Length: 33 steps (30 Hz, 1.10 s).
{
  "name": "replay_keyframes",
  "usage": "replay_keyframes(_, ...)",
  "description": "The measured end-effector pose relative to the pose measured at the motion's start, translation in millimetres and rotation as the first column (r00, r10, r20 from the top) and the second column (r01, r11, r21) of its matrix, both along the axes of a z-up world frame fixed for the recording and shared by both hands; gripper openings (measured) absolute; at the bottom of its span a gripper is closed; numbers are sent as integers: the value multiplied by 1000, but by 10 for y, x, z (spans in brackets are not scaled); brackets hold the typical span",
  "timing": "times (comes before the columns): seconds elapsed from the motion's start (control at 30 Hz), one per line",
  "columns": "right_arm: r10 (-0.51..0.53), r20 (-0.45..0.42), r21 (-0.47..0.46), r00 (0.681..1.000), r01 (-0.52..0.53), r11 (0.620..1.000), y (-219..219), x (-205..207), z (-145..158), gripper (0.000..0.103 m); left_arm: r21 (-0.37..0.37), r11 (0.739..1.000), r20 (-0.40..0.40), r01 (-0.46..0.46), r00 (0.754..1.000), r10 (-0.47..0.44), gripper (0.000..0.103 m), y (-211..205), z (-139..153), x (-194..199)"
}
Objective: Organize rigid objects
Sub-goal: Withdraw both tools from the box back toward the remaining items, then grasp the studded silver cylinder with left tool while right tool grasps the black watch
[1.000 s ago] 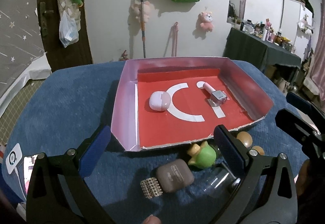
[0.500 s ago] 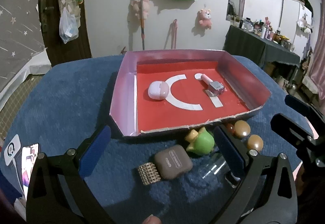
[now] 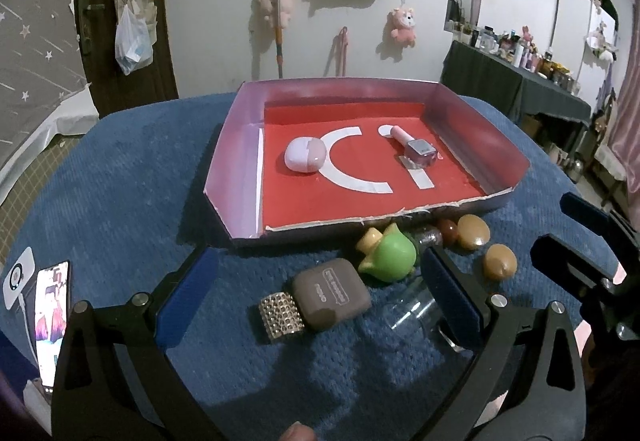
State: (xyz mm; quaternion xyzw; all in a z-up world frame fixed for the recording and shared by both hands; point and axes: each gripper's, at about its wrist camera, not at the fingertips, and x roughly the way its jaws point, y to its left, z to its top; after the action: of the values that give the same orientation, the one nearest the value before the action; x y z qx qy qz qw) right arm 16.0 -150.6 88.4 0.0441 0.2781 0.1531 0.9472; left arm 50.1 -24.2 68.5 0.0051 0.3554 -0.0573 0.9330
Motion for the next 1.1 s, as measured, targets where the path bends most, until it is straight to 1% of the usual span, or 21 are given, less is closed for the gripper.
replay_keyframes(0.3,9,-26,-1,1000,-9,1000,15,-32,-80,103,-9,1000,-36,-5,999,5,103,-2,-128,-51)
replay_keyframes(0.5,5,-47,-28,999,-6,1000,43,-102,-202,103,-9,1000,-61,0,998,-1,103,-8,-249,-91)
replay_keyframes(0.63,0,-69,-32,998,-2,999,38,-115,-291,103,-11,1000,-90,-2,996,1,103,1,-344,-88)
replay_keyframes(0.8,-5,-100,-29,995,2,1000,24,-94,-382,103,-29,999,-118,-19,993,15,103,54,-397,-73)
replay_keyframes(0.93,15,-116,-18,993,-17,1000,67,-97,-437,103,-43,998,-140,-36,990,30,103,123,-441,-50)
replay_keyframes(1.1,76,-125,-27,989,-79,996,241,-144,-535,102,-57,996,-155,-73,986,63,103,254,-497,-21)
